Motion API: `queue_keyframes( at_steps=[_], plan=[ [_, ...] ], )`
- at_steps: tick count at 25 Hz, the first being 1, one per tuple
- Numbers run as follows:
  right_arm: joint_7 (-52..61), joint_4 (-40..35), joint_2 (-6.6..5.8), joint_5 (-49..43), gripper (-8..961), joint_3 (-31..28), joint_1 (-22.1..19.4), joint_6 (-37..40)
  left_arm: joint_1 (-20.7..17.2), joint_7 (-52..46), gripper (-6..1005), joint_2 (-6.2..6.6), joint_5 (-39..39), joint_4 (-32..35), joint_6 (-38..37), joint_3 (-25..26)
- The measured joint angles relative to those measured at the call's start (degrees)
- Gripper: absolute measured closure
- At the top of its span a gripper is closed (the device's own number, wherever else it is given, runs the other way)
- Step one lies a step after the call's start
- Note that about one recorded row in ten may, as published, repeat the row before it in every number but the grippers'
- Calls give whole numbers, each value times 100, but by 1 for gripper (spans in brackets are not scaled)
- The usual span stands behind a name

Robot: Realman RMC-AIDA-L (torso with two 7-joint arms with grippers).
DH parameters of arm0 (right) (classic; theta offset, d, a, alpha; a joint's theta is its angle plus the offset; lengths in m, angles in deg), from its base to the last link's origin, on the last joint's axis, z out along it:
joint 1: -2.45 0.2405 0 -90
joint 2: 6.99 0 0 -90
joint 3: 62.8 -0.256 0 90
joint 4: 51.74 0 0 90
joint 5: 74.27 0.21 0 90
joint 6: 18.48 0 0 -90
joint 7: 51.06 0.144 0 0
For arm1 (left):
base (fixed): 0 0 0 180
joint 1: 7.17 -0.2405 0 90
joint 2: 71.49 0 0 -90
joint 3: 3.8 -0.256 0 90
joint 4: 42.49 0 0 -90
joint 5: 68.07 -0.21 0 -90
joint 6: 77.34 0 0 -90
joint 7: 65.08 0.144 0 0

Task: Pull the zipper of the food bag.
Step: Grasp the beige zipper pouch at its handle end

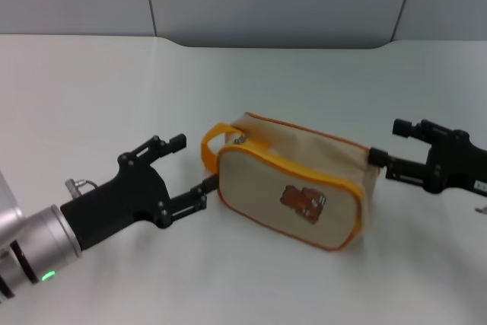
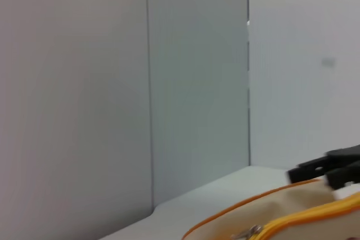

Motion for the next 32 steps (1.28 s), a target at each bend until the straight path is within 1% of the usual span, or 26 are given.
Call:
queue_keyframes(
  at_steps=[4, 6, 9, 11, 12, 13, 15, 18, 20, 25, 29, 32],
  plan=[
    [-231, 163, 3, 504, 133, 11, 31, -328, -88, -60, 273, 4, 1, -22, -211, -153],
    [-299, 249, 0, 735, 133, 11, 62, -359, -105, -92, 276, -11, 12, -33, -162, -210],
    [-343, 283, -7, 1059, 134, 8, 53, -269, -126, -97, 279, -31, 48, -161, -29, -140],
    [-368, 283, -8, 1243, 134, -5, -36, -62, -135, -22, 282, -33, 64, -399, 212, -58],
    [-412, 283, -10, 1387, 134, -7, -169, 217, -137, 80, 283, -37, 62, -543, 394, -34],
    [-412, 283, -10, 1387, 134, -7, -169, 217, -138, 272, 284, -40, 63, -689, 606, 9],
    [-527, 272, -12, 1436, 134, 6, -309, 493, -148, 810, 287, -47, 66, -1115, 1111, 223],
    [-755, 243, -25, 1315, 133, 26, -471, 856, -169, 1321, 290, -49, 62, -1557, 1622, 678],
    [-933, 240, -32, 1106, 133, 35, -560, 1133, -128, 1369, 293, -47, 43, -1681, 1826, 786],
    [-1296, 239, -33, 419, 134, 36, -657, 1661, 58, 1322, 299, -43, 4, -1756, 2003, 745],
    [-1298, 239, -33, 43, 134, 35, -633, 1704, 126, 1315, 304, -41, -130, -1784, 2021, 745],
    [-1290, 238, -33, -24, 133, 35, -618, 1695, 157, 1329, 308, -40, -158, -1774, 2068, 783]
  ],
)
